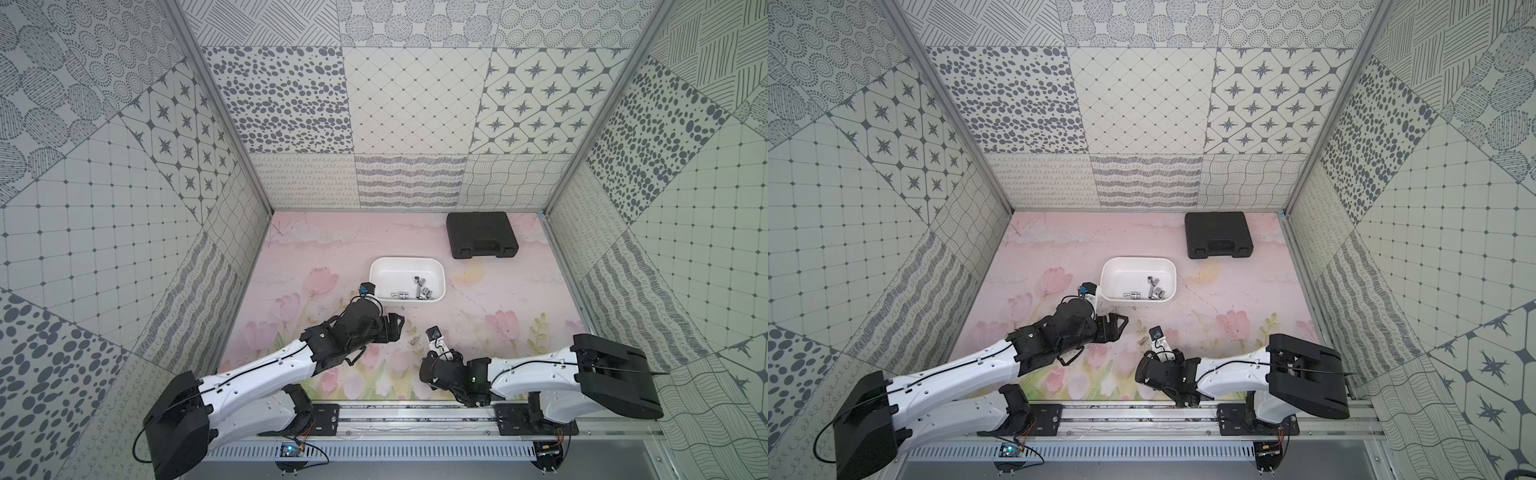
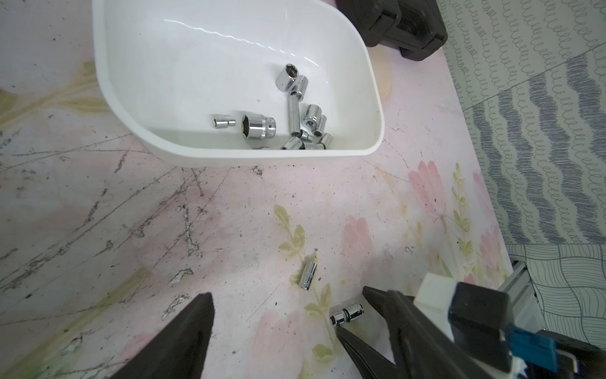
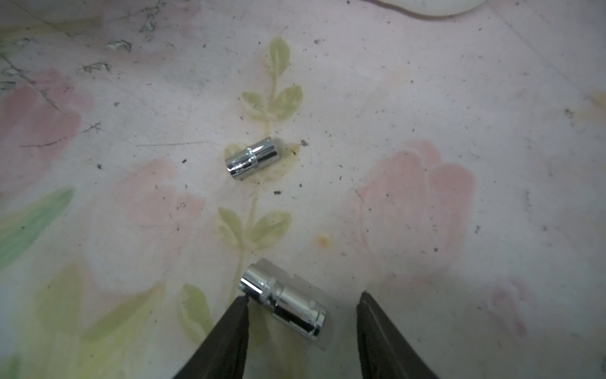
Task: Put the socket on the desktop into the storage box
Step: Pick up the socket head from the center of the board, then place the socket head in the storage box, then pick up the socket head from the center of the board.
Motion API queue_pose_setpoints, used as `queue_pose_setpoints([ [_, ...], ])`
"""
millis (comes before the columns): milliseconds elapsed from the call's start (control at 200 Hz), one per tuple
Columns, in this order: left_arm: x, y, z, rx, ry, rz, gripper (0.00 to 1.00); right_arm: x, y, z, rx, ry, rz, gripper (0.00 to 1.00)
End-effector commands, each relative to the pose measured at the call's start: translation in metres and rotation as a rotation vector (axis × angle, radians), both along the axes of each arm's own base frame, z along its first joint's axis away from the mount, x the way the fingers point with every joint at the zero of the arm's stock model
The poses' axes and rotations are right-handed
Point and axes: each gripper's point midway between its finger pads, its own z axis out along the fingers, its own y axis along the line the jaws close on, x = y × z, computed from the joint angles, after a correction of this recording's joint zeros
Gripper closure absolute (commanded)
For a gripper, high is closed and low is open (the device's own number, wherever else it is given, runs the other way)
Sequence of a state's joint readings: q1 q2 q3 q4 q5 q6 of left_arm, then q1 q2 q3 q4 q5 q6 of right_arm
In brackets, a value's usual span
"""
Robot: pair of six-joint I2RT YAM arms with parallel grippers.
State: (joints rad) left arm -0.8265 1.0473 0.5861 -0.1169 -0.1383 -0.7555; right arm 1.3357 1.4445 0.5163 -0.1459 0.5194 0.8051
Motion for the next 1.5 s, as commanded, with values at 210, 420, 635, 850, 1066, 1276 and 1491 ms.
queue_pose_setpoints([
  [210, -0.003, 0.0, -0.003, 0.019, -0.005, -0.015, 0.14, -0.003, 0.001, -0.016, -0.014, 0.065, 0.019, 0.65],
  [420, -0.003, 0.0, -0.003, 0.02, -0.006, -0.015, 0.14, -0.007, 0.0, -0.019, -0.002, 0.093, 0.017, 0.82],
  [635, -0.003, 0.0, -0.004, 0.022, -0.005, -0.015, 0.14, -0.005, 0.004, 0.003, 0.037, 0.068, 0.022, 0.91],
  [850, -0.002, 0.0, -0.004, 0.022, -0.005, -0.013, 0.13, 0.029, 0.017, 0.084, 0.154, -0.052, 0.043, 0.91],
  [1066, -0.002, 0.001, -0.004, 0.023, -0.009, -0.01, 0.14, 0.107, 0.025, 0.143, 0.268, -0.066, 0.002, 0.91],
  [1276, -0.002, 0.002, -0.003, 0.027, -0.013, -0.012, 0.14, 0.136, 0.03, 0.138, 0.211, -0.006, 0.029, 0.83],
  [1491, -0.002, -0.001, -0.003, 0.019, -0.008, -0.017, 0.14, 0.064, 0.004, 0.107, 0.222, 0.032, 0.098, 0.64],
])
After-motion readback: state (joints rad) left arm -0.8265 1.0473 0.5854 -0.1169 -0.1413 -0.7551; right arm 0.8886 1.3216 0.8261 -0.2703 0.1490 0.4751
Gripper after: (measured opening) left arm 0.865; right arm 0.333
